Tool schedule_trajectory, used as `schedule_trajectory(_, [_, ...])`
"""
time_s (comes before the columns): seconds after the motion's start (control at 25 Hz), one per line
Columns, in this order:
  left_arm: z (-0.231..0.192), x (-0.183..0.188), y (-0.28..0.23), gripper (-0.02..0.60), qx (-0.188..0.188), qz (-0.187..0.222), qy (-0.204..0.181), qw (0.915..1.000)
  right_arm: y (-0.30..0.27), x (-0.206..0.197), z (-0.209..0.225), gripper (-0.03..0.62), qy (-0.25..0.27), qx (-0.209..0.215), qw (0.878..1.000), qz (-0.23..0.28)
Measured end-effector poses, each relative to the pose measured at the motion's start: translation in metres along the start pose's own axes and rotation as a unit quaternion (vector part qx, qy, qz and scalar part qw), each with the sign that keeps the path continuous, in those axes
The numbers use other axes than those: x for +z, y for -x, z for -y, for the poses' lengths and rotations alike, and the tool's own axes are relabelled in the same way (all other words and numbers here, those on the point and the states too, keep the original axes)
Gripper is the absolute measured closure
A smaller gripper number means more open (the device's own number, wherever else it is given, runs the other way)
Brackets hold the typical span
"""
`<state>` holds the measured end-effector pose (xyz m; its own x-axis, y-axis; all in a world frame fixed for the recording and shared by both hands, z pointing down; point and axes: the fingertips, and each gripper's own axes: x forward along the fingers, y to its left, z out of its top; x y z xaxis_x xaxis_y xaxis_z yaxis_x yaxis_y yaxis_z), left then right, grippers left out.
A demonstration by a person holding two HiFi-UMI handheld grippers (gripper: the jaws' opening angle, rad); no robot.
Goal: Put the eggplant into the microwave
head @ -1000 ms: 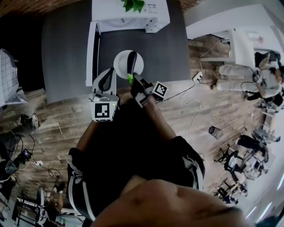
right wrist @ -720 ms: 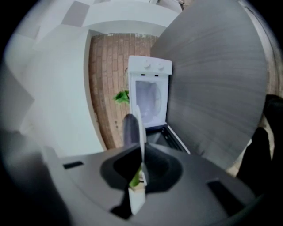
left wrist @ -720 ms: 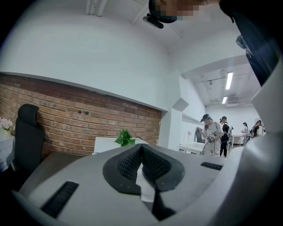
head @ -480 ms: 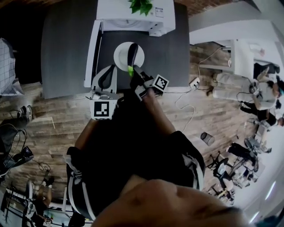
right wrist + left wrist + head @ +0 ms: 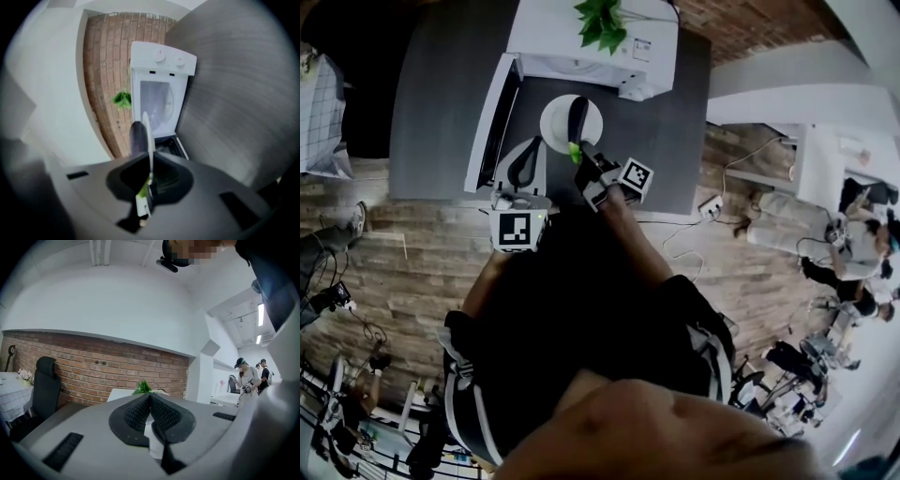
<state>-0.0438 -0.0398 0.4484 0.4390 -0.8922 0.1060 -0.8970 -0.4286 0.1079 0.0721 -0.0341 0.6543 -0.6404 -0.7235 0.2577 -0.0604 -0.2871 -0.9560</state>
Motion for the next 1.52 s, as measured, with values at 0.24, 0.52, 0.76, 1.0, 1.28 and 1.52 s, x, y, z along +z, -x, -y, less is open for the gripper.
schedule_trajectory(0.24, [0.001, 0.001, -0.019, 0.546, 0.021, -0.002, -0.007, 0.9997, -0.009, 0.018, 0.01, 0.555, -0.002, -0.005, 1.0, -0.013])
schedule_trajectory(0.52, [-0.002, 0.01, -0.027, 0.546, 0.021, -0.004, -0.016, 0.9996, -0.024, 0.032, 0.011, 0.556, -0.008, 0.003, 1.0, -0.008])
schedule_trajectory(0.76, [-0.004, 0.012, -0.03, 0.546, 0.015, 0.006, -0.015, 0.9998, -0.034, 0.043, 0.019, 0.555, -0.013, 0.002, 1.0, 0.007])
schedule_trajectory(1.0, [-0.005, 0.012, -0.032, 0.546, 0.007, 0.009, -0.019, 0.9998, -0.048, 0.054, 0.029, 0.554, -0.013, 0.001, 1.0, 0.02])
schedule_trajectory(1.28, [-0.01, 0.012, -0.038, 0.546, 0.01, 0.008, -0.012, 0.9998, -0.069, 0.067, 0.036, 0.555, 0.002, -0.005, 1.0, 0.027])
schedule_trajectory(1.52, [-0.011, 0.014, -0.046, 0.546, 0.008, 0.011, -0.011, 0.9998, -0.083, 0.081, 0.045, 0.556, 0.003, -0.006, 0.999, 0.04])
